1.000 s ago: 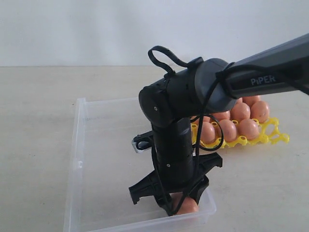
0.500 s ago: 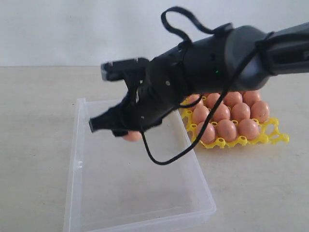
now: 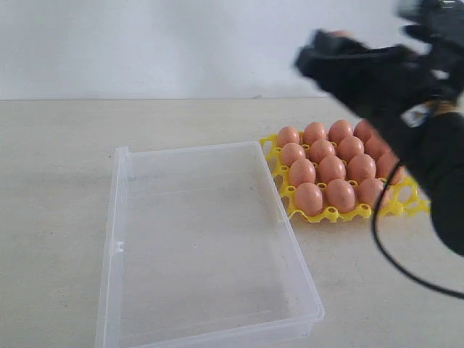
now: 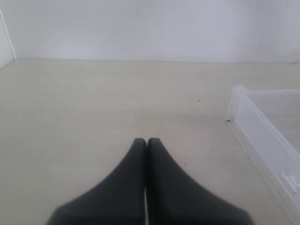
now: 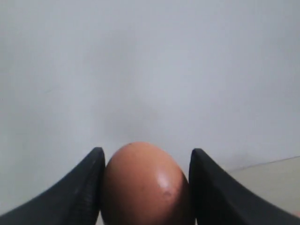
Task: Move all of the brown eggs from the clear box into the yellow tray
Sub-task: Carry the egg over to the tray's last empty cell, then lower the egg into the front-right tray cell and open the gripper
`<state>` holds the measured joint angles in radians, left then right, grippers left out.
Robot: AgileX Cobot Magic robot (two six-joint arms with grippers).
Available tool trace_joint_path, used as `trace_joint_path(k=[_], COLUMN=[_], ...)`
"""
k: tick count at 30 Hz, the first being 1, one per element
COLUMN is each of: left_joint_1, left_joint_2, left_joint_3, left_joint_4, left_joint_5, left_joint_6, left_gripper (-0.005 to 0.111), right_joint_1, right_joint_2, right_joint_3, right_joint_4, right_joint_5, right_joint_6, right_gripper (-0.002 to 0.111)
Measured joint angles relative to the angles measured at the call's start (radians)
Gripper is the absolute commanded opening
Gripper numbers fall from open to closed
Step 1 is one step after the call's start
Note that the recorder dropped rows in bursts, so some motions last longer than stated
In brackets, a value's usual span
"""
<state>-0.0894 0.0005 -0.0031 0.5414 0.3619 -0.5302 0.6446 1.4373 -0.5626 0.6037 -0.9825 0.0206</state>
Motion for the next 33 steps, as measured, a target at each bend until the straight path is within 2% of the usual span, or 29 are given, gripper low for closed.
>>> trace_joint_path(k=[3,5,6,8,10,11,13,16,18,21,24,30,33], left_joint_1=[0.000,0.000,0.000,0.000,0.000,0.000,0.000,0.000,0.000,0.000,0.000,0.000,0.000], left_joint_2=[0.000,0.000,0.000,0.000,0.000,0.000,0.000,0.000,0.000,0.000,0.000,0.000,0.000], left_joint_3=[0.000,0.000,0.000,0.000,0.000,0.000,0.000,0.000,0.000,0.000,0.000,0.000,0.000], left_joint_4=[0.000,0.000,0.000,0.000,0.000,0.000,0.000,0.000,0.000,0.000,0.000,0.000,0.000], left_joint_5=[0.000,0.000,0.000,0.000,0.000,0.000,0.000,0.000,0.000,0.000,0.000,0.000,0.000], left_joint_6=[0.000,0.000,0.000,0.000,0.000,0.000,0.000,0.000,0.000,0.000,0.000,0.000,0.000], left_gripper=[-0.004,-0.004,-0.004,-0.004,-0.004,-0.004,-0.004,-0.004,-0.004,-0.004,-0.004,-0.004,-0.004], right_joint_1=[-0.190,-0.356,-0.442,-0.595,-0.757,-0.824,-0.988,-1.179,-1.261,-1.233,-1.124,-1.019,-0.989], right_joint_2=[-0.008,-0.012,-0.016,-0.022,-0.019,-0.015,0.008,0.066,0.127,0.230,0.350,0.414,0.416], right_joint_3=[0.039,0.045,0.045,0.045,0.045,0.045,0.045,0.029,0.004,-0.038,-0.103,-0.120,-0.121], right_joint_4=[0.171,0.138,0.062,-0.236,-0.721,-0.934,-1.364,-1.647,-1.839,-1.970,-2.027,-2.004,-1.959], right_joint_5=[-0.090,-0.034,0.039,0.187,0.273,0.255,0.102,-0.128,-0.192,-0.186,-0.178,0.075,0.112], right_joint_6=[-0.171,-0.212,-0.185,0.002,0.357,0.495,0.762,0.947,1.053,1.098,1.098,1.032,0.922], right_gripper=[0.000,0.000,0.000,0.000,0.000,0.000,0.000,0.000,0.000,0.000,0.000,0.000,0.000])
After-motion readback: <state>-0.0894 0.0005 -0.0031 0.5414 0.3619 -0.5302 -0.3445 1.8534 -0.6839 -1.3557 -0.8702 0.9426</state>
